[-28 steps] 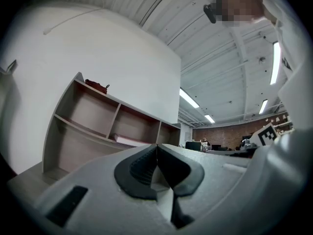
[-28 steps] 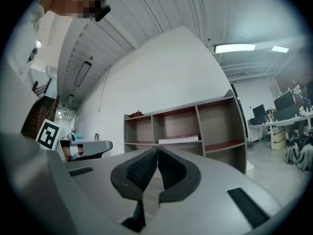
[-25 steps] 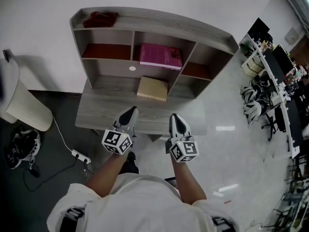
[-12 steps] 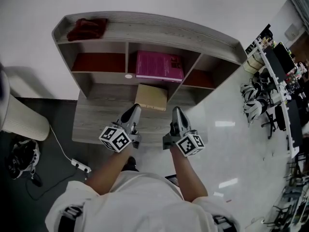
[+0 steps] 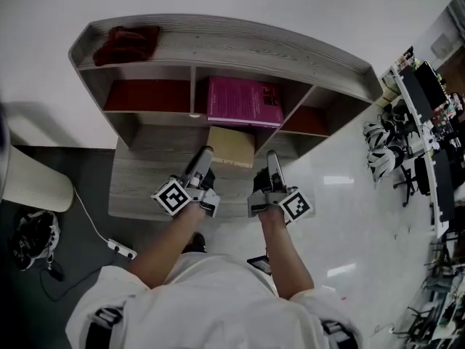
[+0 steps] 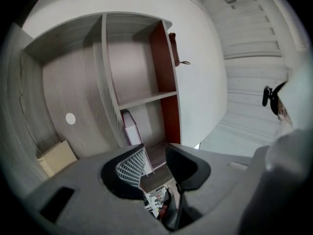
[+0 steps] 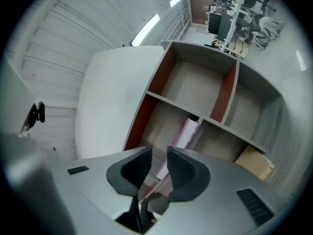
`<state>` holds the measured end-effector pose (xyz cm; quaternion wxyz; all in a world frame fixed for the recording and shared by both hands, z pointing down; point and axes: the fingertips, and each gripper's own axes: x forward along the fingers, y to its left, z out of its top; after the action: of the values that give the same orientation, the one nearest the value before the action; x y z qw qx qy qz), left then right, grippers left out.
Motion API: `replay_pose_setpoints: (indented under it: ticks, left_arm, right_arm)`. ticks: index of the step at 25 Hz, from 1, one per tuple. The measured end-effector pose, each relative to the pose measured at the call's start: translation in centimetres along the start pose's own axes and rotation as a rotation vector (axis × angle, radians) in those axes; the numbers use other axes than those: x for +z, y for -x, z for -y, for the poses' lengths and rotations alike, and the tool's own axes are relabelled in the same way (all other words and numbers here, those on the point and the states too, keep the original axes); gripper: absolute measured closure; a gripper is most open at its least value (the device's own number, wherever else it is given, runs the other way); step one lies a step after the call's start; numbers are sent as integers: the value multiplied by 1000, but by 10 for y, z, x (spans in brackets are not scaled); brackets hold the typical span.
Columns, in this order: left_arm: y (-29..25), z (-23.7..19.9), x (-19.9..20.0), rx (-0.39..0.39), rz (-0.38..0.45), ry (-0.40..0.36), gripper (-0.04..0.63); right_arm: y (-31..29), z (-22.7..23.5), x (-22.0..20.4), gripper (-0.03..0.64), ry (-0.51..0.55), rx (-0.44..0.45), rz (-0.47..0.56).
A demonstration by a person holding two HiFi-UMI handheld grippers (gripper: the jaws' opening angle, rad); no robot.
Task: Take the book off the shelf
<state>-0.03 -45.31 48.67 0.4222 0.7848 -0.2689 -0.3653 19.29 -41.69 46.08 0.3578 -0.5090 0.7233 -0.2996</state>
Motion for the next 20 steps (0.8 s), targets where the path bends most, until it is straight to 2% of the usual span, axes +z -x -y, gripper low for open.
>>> replay_pose_setpoints:
  ticks: [1,2,5,8,13,20]
  left_arm:
    - [-3,-3,2,-5,2,20,454]
    - [-6,-5,3,-9,6,48,443]
    - [-14,-14,5,-8,23,143,408]
    - [-22,-28,7,17,21,178,382]
    - [-40,-49,13,78,27,206,370]
    - [-67,-61,15,121,47,253,325]
  right_arm:
    - [-2,5,0,540,-30,-8,6]
    - [-4,9,-1,521,-66,-16,14]
    - [-10,21,-2,499,-173,-39,36]
    - [-19,29,-1,473,-250,-58,53]
    - [-36,51,3,456,-269,-104,69]
    - [-53,79,11,413,-302,-175,78]
